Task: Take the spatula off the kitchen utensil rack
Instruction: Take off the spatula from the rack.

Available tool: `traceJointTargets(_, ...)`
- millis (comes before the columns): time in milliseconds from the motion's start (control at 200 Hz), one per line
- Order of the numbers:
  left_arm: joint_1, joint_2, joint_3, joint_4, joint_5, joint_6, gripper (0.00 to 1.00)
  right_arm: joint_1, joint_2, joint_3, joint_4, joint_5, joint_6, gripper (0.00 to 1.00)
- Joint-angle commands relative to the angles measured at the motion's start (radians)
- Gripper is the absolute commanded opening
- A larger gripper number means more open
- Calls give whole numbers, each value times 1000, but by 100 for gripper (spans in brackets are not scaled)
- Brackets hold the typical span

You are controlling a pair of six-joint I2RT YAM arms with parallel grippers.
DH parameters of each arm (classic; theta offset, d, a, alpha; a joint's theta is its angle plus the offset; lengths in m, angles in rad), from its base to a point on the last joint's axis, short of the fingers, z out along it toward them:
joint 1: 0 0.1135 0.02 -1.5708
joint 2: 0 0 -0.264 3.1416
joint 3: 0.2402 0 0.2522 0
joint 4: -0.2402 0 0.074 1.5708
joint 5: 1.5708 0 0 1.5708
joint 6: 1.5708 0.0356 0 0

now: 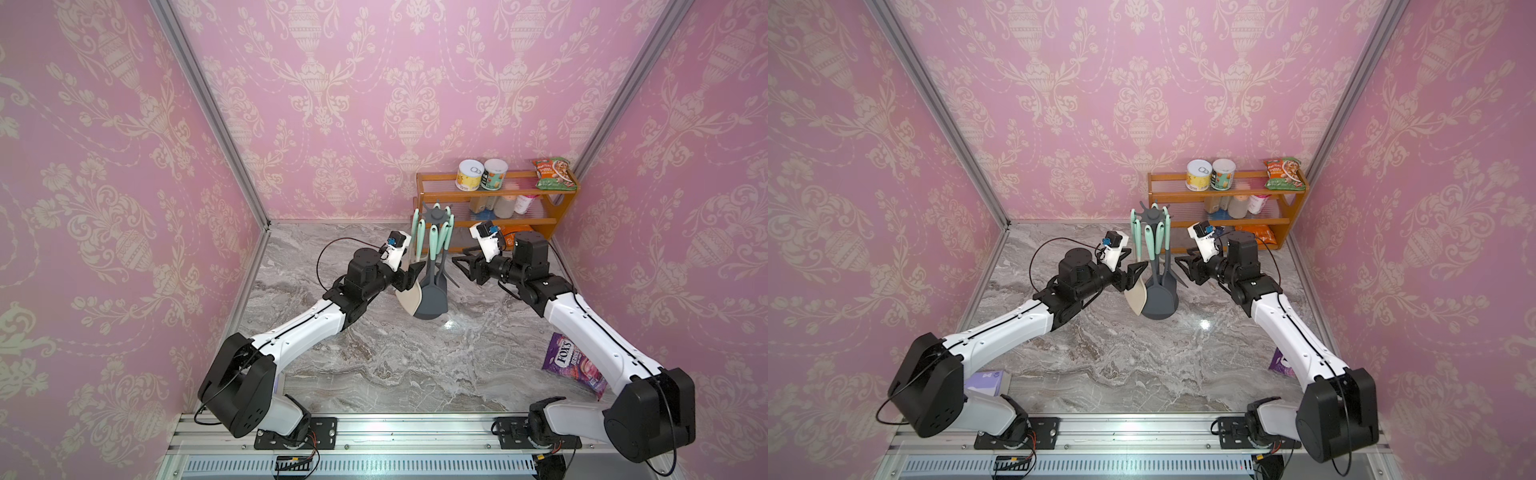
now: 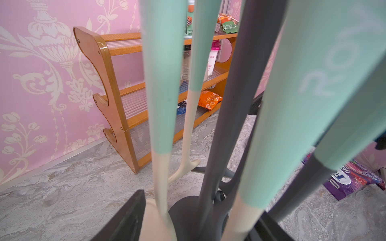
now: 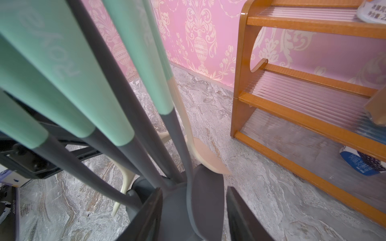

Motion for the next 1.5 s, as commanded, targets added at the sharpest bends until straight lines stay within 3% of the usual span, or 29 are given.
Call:
traceJointTargets(0,-23,-2,34,39,24,9,71,4,-53,-32,9,8,16,53)
traceJointTargets(405,-77,-15,52,-14,-97,86,44,4,-43,-60,16,4,44,55)
traceJointTargets(605,-77,-34,56,-42,-125,105,22,4,4,-69,67,-27,76,55)
traceJointTargets(1005,-77,-46,97,-72,-190,174,21,3,-3,-93,91,-24,92,55)
traceJointTargets(1491,-77,-95,99,-71,-295,260,4,4,-10,-90,71,-2,89,55)
